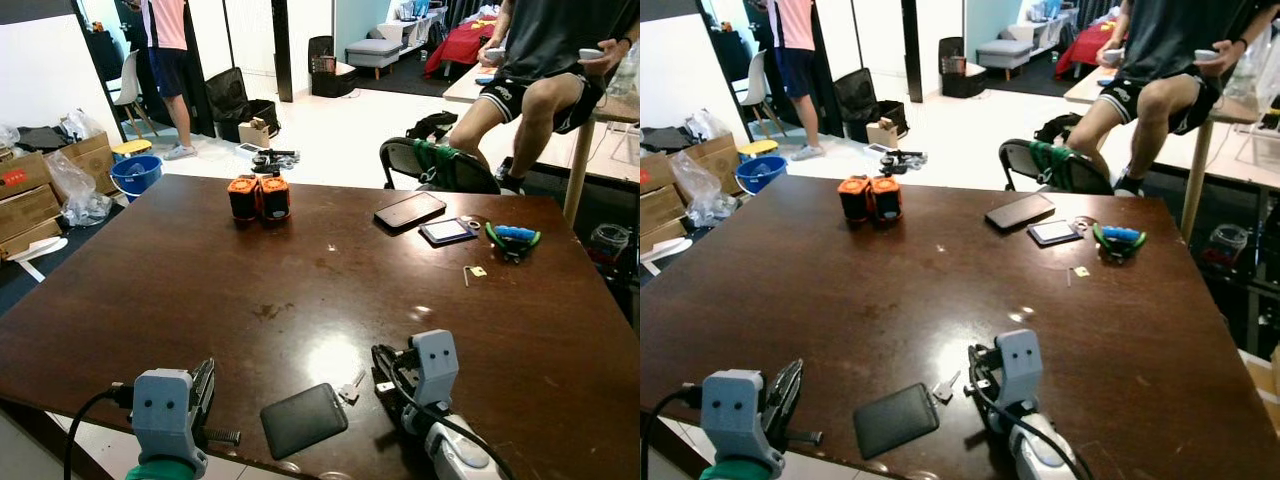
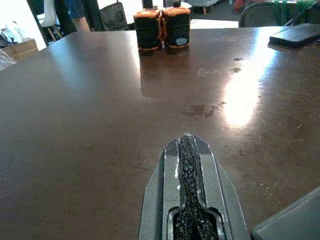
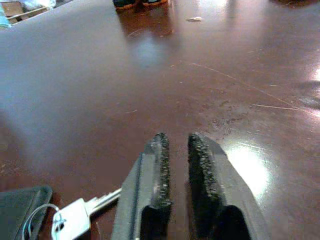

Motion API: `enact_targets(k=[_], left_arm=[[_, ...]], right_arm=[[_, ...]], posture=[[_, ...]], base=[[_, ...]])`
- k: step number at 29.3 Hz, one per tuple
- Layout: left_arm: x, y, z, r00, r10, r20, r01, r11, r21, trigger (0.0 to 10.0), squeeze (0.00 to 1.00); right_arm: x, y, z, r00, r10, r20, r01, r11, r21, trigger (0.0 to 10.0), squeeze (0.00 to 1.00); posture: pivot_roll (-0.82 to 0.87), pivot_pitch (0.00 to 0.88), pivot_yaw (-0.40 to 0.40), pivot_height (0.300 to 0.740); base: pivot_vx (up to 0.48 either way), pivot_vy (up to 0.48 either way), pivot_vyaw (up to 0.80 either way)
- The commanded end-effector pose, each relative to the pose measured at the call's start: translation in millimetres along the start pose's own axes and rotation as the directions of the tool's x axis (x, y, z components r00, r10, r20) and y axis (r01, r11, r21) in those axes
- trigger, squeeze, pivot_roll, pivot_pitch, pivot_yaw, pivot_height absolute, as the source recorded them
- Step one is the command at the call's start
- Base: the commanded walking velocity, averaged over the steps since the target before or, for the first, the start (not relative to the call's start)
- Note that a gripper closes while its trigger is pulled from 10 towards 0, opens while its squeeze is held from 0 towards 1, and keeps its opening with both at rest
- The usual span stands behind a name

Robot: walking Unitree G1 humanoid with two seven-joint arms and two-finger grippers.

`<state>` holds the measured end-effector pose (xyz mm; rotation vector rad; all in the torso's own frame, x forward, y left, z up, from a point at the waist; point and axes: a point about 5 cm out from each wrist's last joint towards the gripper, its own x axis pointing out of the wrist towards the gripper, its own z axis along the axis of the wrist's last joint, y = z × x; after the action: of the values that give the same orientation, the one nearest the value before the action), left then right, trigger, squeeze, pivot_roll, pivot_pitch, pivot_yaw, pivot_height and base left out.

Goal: Hang keys on a hook

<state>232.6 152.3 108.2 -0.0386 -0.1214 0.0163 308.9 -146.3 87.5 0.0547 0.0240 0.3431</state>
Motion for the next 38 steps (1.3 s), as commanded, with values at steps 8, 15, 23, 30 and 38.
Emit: enact_targets(k=[8, 15, 23, 30, 38], left_arm=[[-3.3, 3.1, -2.7, 1.000, 0.005, -0.024, -0.005, 1.000, 0.013, 10.0, 0.00], [-4.1, 3.4, -2.5, 1.000, 0.008, -0.024, -0.007, 1.000, 0.013, 10.0, 0.00], [-4.7, 3.9, -2.7, 1.000, 0.008, -0.027, -0.008, 1.000, 0.013, 10.0, 0.00], [-3.5, 3.0, -2.5, 1.000, -0.005, -0.030, 0.005, 1.000, 0.014, 10.0, 0.00], [-3.4, 4.0, -2.2, 1.000, -0.005, -0.028, 0.005, 1.000, 0.019, 10.0, 0.00]], right_arm=[[0.1, 9.3, -2.2, 0.994, 0.107, -0.014, -0.104, 0.987, 0.121, 10.0, 1.00], [-2.3, 8.6, -3.7, 0.987, 0.151, -0.048, -0.145, 0.982, 0.119, 10.0, 1.00], [-5.8, -8.9, -10.9, 0.977, 0.099, -0.187, -0.095, 0.995, 0.027, 10.0, 0.66], [3.5, -10.5, -2.3, 0.974, 0.096, -0.207, -0.110, 0.992, -0.057, 10.0, 0.00], [13.1, 9.2, 20.1, 0.969, 0.237, -0.069, -0.246, 0.952, -0.181, 10.0, 0.00]], posture=[[-0.01, 0.016, 0.145, 0.740], [-0.01, 0.018, 0.146, 0.740], [-0.01, 0.020, 0.149, 0.740], [-0.01, 0.011, 0.158, 0.740], [-0.01, 0.004, 0.152, 0.740]], base=[[0.000, 0.000, 0.00], [0.000, 0.000, 0.00], [0.000, 0.000, 0.00], [0.000, 0.000, 0.00], [0.000, 0.000, 0.00]])
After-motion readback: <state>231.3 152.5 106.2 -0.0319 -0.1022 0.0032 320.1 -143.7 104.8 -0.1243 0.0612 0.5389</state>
